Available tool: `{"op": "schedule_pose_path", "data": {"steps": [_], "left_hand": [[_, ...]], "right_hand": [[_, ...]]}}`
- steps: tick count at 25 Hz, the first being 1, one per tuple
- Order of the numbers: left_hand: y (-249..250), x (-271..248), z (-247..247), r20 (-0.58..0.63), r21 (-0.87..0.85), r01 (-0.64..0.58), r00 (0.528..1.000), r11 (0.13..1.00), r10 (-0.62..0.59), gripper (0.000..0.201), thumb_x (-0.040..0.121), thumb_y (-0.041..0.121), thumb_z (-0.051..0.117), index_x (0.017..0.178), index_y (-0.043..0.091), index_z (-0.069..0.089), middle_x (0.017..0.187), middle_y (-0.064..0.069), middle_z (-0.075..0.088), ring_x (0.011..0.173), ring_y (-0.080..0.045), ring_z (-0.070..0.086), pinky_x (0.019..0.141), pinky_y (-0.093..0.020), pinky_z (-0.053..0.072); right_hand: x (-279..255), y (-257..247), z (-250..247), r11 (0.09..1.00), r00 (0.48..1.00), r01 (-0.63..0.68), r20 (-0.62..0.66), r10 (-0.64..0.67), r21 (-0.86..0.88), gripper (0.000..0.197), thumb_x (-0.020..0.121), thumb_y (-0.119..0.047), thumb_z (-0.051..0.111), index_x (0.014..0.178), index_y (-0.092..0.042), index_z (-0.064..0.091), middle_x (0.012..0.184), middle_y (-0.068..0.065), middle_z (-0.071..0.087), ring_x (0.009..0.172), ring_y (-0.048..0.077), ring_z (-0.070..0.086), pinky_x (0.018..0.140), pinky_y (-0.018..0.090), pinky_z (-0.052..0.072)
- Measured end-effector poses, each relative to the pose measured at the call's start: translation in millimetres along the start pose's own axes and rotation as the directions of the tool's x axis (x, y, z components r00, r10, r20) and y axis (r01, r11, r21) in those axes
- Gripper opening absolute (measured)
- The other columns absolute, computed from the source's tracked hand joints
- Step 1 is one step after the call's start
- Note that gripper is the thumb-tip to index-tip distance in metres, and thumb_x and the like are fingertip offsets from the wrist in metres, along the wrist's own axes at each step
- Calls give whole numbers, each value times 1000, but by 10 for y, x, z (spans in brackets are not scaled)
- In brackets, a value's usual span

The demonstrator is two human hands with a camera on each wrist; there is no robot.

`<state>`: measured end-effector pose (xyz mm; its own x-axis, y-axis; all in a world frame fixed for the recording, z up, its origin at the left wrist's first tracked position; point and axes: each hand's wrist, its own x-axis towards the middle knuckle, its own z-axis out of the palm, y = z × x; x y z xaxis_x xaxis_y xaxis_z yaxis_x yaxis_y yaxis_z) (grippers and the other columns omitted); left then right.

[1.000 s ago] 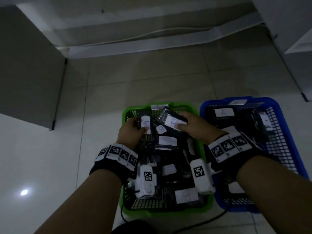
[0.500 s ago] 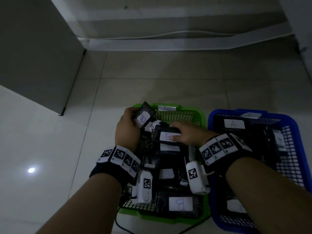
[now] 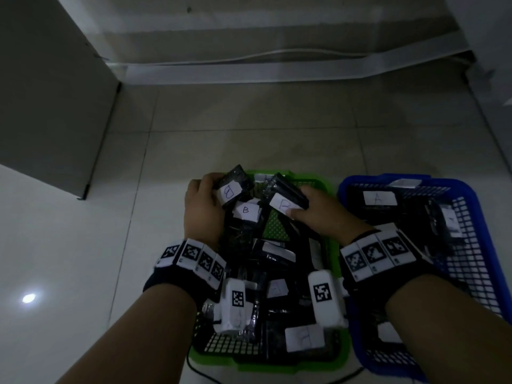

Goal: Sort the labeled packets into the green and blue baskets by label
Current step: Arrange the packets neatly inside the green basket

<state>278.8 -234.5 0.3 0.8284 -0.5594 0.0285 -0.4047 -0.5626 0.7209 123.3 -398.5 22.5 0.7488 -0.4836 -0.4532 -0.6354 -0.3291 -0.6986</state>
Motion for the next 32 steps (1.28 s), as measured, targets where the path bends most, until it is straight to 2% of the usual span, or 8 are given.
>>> {"op": "schedule_pose_path", "data": {"steps": [5,11,15,21,23,25,28,32], "left_hand": [[-133,-20,-109,-28,-67,109,993,992,-111,43,86,-4,39,121,14,55,110,-14,49,91,-20,49,77,-25,36],[-286,-70,-90,89,-81,158,985,984,-150,33,91,4,41,116,17,58,111,-8,56,99,-18,52,80,-24,35],[-352,-50,-103,122,-103,198,975,975,-185,33,92,9,38,115,23,57,106,-9,60,95,-24,56,74,-27,38],[-329,-16,-73,81,-182,166,985,969,-153,35,90,5,38,114,29,47,101,-18,57,84,-25,56,68,-31,39],[-227,-12,-81,33,-215,201,979,956,-199,25,92,11,43,111,26,49,104,-14,52,85,-22,56,73,-33,44],[-114,-47,-95,44,-185,215,977,959,-211,29,89,27,59,115,19,51,111,-4,44,91,-11,49,86,-28,43],[-74,-94,-74,75,-94,90,994,991,-83,71,64,36,82,120,12,46,113,0,36,105,-11,41,93,-23,38],[-125,-14,40,150,172,-138,982,975,113,66,62,33,82,114,8,49,112,-12,45,104,-30,45,89,-40,42]], "right_hand": [[343,-172,330,998,973,43,229,-32,-39,35,80,-28,72,111,-17,60,101,0,65,95,20,63,81,30,50],[427,-154,469,989,985,-89,157,70,118,36,77,-24,74,112,-17,65,103,6,71,91,23,68,90,40,53],[451,-243,466,984,994,48,92,-64,173,39,78,-16,73,116,-13,62,105,8,70,94,23,67,90,44,53],[385,-163,476,966,1000,-8,17,4,258,31,78,-13,71,107,-20,63,92,-3,67,85,17,65,72,28,50],[349,-165,496,956,998,-54,51,41,288,32,79,-15,71,109,-17,63,92,0,68,84,18,66,71,28,52],[325,-195,529,968,992,-49,125,19,244,34,78,-17,73,111,-18,64,100,3,70,89,20,67,84,36,55],[284,-172,328,979,1000,-1,-17,5,204,37,78,-15,72,114,-20,62,101,2,67,92,20,65,82,32,53],[178,5,-81,981,982,-30,-189,-7,-192,37,79,-19,70,113,-11,59,108,12,60,94,29,60,78,33,50]]}}
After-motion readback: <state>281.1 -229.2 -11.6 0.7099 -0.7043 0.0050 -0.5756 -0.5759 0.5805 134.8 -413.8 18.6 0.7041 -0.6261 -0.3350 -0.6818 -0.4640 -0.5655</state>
